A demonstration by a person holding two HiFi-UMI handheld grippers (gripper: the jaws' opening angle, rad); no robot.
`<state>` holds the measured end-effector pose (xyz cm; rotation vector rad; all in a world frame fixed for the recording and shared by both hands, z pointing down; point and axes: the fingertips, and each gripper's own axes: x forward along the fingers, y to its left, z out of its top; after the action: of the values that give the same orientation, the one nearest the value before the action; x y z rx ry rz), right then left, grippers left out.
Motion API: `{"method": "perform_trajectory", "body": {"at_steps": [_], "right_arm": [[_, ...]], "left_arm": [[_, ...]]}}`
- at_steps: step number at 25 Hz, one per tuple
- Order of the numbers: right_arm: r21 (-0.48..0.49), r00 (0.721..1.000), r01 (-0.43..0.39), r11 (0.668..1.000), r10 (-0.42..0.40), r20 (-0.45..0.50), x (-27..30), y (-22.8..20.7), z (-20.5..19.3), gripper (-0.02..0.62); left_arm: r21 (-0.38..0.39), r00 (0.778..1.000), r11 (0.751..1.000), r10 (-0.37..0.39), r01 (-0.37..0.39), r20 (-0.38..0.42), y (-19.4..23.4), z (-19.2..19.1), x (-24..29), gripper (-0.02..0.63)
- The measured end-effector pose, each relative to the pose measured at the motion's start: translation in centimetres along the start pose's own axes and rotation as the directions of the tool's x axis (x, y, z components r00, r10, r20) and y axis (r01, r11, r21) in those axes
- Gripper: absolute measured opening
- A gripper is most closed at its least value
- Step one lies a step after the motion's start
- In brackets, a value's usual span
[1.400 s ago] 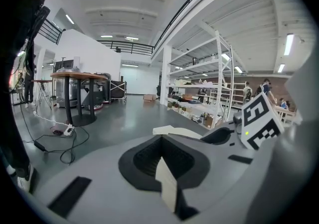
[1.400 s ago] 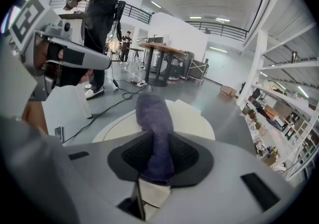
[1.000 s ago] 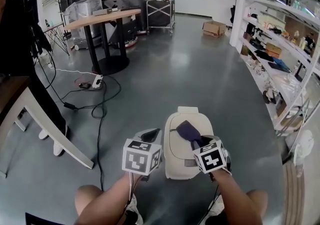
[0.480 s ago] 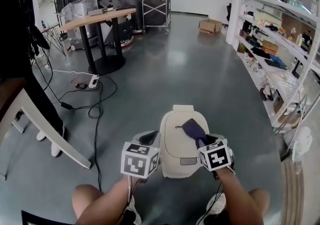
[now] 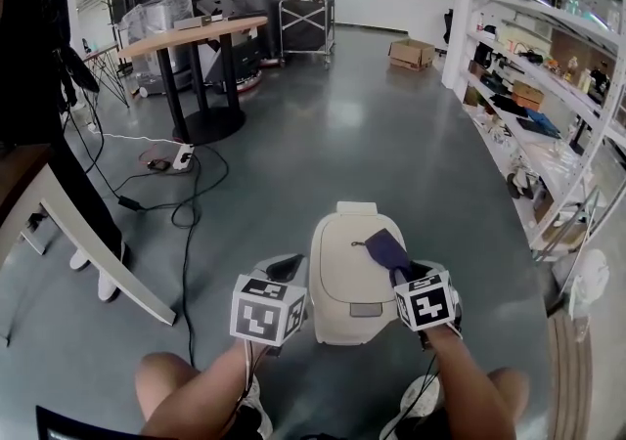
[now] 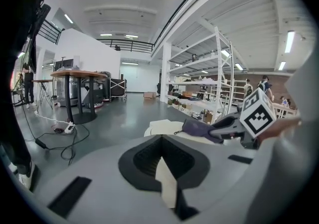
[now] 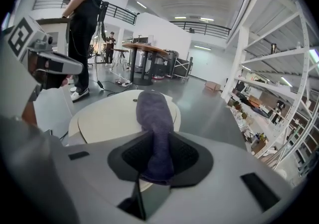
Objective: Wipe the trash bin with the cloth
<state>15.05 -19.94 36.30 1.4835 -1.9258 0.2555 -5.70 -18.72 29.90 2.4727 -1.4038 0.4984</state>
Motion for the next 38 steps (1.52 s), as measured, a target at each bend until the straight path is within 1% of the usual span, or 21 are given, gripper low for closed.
{"method": "perform_trajectory", "body": {"at_steps": [4,6,7,9,10,12,16,21,24,28,30,35,38], "right_arm": [[-0.002,1.000,0.021,1.000,-0.021,0.004,0.1,-0.3,0.1,0.100],[0.026,0.999,0.019,0.999,-0.020,0.034,-0.3,0.0,0.7,0.100],[0.047,0.998,0.002,0.999,-0.005,0.068,-0.7,0.5,1.4,0.100],[0.074,0.988,-0.062,0.995,0.051,0.145,-1.6,2.7,3.1,0.100],[0.071,0.982,-0.094,0.993,0.081,0.170,-2.0,3.9,3.8,0.100],[0.034,0.973,-0.145,0.989,0.136,0.187,-2.8,6.3,4.6,0.100],[-0.044,0.962,-0.214,0.976,0.219,0.162,-3.7,10.4,4.4,0.100],[-0.110,0.952,-0.255,0.961,0.269,0.146,-4.0,13.4,4.6,0.100],[-0.139,0.948,-0.277,0.951,0.294,0.121,-3.9,14.9,4.6,0.100],[-0.196,0.954,-0.275,0.941,0.293,0.065,-3.2,16.0,3.7,0.100],[-0.215,0.956,-0.270,0.939,0.287,0.054,-3.1,16.0,3.5,0.100],[-0.204,0.952,-0.284,0.937,0.301,0.053,-3.1,15.9,3.2,0.100],[-0.206,0.953,-0.280,0.938,0.298,0.061,-3.1,15.7,3.3,0.100]], "left_arm": [[0.022,1.000,1.000,0.005,-0.005,0.002,-0.2,-0.1,-0.3,-0.003],[0.035,1.000,0.999,0.001,-0.001,-0.003,-0.6,-0.3,-0.7,-0.003],[0.042,1.000,0.999,-0.002,0.002,-0.005,-0.9,-0.4,-0.8,-0.003],[0.053,1.000,0.999,-0.010,0.011,-0.005,-1.3,-0.7,-1.0,-0.003],[0.054,1.000,0.998,-0.013,0.013,-0.004,-1.5,-0.7,-1.1,-0.003],[0.048,1.000,0.999,-0.012,0.012,-0.001,-1.7,-0.7,-1.2,-0.003],[0.047,1.000,0.999,0.003,-0.003,-0.002,-1.4,-1.1,-1.9,-0.003],[0.055,1.000,0.998,0.023,-0.023,-0.005,-0.5,-1.5,-2.5,-0.003],[0.053,0.999,0.998,0.033,-0.032,-0.008,-0.1,-1.5,-2.9,-0.003],[0.059,0.999,0.998,0.039,-0.038,-0.011,0.1,-1.9,-3.0,-0.003],[0.062,0.999,0.997,0.038,-0.038,-0.010,0.1,-2.0,-2.9,-0.003],[0.048,0.999,0.998,0.034,-0.034,-0.004,0.3,-1.7,-2.9,-0.003],[0.051,0.999,0.998,0.034,-0.035,0.013,0.3,-1.0,-2.6,-0.003]]}}
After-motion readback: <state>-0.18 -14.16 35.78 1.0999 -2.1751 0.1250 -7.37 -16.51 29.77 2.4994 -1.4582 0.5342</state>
